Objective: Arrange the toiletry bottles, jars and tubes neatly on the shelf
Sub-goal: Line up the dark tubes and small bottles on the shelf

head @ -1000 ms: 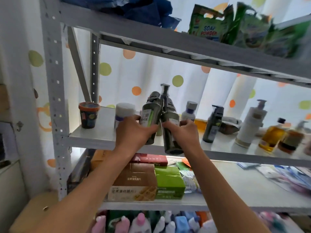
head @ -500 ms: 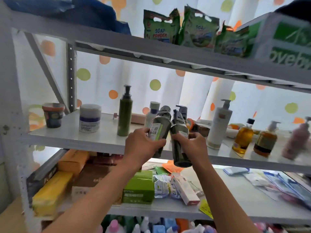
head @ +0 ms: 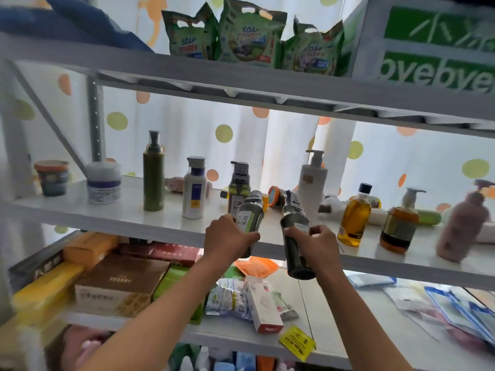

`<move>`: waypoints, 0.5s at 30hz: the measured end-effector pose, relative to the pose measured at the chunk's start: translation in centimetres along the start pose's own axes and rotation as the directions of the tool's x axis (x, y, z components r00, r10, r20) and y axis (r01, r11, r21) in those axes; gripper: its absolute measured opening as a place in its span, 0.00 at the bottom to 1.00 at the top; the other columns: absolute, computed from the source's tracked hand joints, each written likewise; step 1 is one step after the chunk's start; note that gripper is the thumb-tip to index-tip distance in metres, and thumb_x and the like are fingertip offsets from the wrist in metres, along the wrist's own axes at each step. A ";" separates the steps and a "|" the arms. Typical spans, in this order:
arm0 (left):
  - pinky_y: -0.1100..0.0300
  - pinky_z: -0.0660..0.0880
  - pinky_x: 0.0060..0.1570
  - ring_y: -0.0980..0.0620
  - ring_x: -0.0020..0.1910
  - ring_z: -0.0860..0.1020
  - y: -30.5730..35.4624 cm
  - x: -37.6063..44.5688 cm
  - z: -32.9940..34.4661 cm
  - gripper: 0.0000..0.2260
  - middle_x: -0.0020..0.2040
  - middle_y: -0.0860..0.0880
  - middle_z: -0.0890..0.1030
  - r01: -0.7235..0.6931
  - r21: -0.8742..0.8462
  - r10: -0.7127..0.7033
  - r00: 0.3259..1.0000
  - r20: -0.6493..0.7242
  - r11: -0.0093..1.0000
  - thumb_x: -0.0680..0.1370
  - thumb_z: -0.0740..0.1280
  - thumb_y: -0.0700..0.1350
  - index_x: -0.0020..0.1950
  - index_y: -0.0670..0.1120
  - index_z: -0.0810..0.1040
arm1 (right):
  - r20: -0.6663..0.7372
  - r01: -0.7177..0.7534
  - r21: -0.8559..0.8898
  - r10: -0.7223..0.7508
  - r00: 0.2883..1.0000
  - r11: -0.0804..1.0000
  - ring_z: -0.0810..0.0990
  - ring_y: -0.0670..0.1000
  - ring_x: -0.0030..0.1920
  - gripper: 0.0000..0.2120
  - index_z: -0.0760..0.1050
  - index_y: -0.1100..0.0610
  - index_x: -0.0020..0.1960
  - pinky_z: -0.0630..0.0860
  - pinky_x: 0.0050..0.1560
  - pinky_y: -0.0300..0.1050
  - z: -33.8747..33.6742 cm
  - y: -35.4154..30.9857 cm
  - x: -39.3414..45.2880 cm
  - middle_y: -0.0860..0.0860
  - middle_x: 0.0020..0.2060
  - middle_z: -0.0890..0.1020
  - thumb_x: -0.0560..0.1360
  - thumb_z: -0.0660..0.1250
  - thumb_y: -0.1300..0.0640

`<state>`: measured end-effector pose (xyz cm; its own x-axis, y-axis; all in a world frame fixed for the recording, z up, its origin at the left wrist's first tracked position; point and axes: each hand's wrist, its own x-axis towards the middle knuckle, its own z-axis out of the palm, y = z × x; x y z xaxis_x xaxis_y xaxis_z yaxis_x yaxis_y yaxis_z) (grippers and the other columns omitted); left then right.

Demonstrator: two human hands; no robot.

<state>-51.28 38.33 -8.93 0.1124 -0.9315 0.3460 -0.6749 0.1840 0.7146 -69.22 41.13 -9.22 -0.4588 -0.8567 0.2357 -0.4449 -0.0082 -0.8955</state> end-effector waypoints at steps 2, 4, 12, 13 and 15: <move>0.65 0.69 0.30 0.51 0.39 0.77 0.6 0.8 0.9 0.23 0.45 0.49 0.82 0.003 0.052 -0.003 1.000 0.002 0.999 0.64 0.74 0.59 0.50 0.46 0.77 | 0.020 -0.011 -0.003 0.011 1.000 1.000 0.78 0.56 0.48 0.28 0.70 0.57 0.62 0.72 0.39 0.42 -0.5 0.3 0.5 0.54 0.51 0.77 0.69 0.74 0.43; 0.64 0.71 0.33 0.51 0.38 0.76 1.2 1.8 1.8 0.22 0.45 0.48 0.81 -0.020 0.114 0.019 1.000 0.007 0.993 0.65 0.75 0.58 0.49 0.45 0.77 | 0.032 -0.022 -0.001 0.022 0.999 1.000 0.78 0.56 0.48 0.29 0.70 0.57 0.62 0.73 0.39 0.43 -0.7 0.7 1.1 0.55 0.52 0.78 0.69 0.74 0.43; 0.61 0.71 0.38 0.48 0.46 0.79 1.8 5.0 5.2 0.28 0.50 0.47 0.81 -0.059 0.346 0.044 0.998 0.054 0.936 0.63 0.74 0.60 0.55 0.45 0.74 | 0.062 -0.040 -0.059 0.044 0.997 0.997 0.78 0.55 0.48 0.27 0.71 0.57 0.61 0.69 0.33 0.39 -1.0 1.2 3.2 0.55 0.52 0.79 0.69 0.73 0.43; 0.60 0.71 0.38 0.48 0.46 0.79 1.9 5.2 5.3 0.28 0.49 0.48 0.80 -0.072 0.394 0.050 0.997 0.065 0.916 0.64 0.74 0.60 0.56 0.45 0.74 | 0.064 -0.040 -0.072 0.045 0.997 0.997 0.78 0.54 0.48 0.27 0.71 0.57 0.61 0.69 0.33 0.39 -1.0 1.2 3.4 0.54 0.52 0.79 0.69 0.73 0.43; 0.60 0.72 0.38 0.49 0.46 0.79 1.7 5.9 5.5 0.28 0.49 0.49 0.80 -0.100 0.459 0.070 0.994 0.081 0.883 0.64 0.73 0.62 0.56 0.46 0.73 | 0.065 -0.027 -0.111 0.035 0.997 0.993 0.78 0.53 0.47 0.27 0.71 0.56 0.61 0.69 0.34 0.39 -1.3 1.0 3.9 0.53 0.50 0.79 0.69 0.73 0.43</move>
<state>-55.74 31.41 -9.05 0.0052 -0.9388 0.3445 -0.9418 0.1112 0.3171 -72.51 38.44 -8.71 -0.4228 -0.8883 0.1793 -0.5144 0.0724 -0.8545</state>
